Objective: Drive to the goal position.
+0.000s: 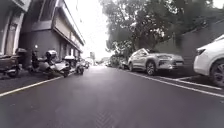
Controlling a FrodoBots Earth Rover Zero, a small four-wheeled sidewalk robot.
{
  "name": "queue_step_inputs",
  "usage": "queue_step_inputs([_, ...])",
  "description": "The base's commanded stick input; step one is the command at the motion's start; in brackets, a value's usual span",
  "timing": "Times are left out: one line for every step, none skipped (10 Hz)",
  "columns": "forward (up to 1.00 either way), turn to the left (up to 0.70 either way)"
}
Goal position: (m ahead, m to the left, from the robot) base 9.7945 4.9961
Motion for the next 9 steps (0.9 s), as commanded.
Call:
queue_step_inputs([0.68,0.00])
queue_step_inputs([0.69,0.00])
queue_step_inputs([0.50,0.00])
queue_step_inputs([0.45,0.00])
queue_step_inputs([0.44,0.00])
queue_step_inputs([0.44,0.00])
queue_step_inputs([0.45,0.00])
queue_step_inputs([0.44,0.00])
queue_step_inputs([0.43,0.00])
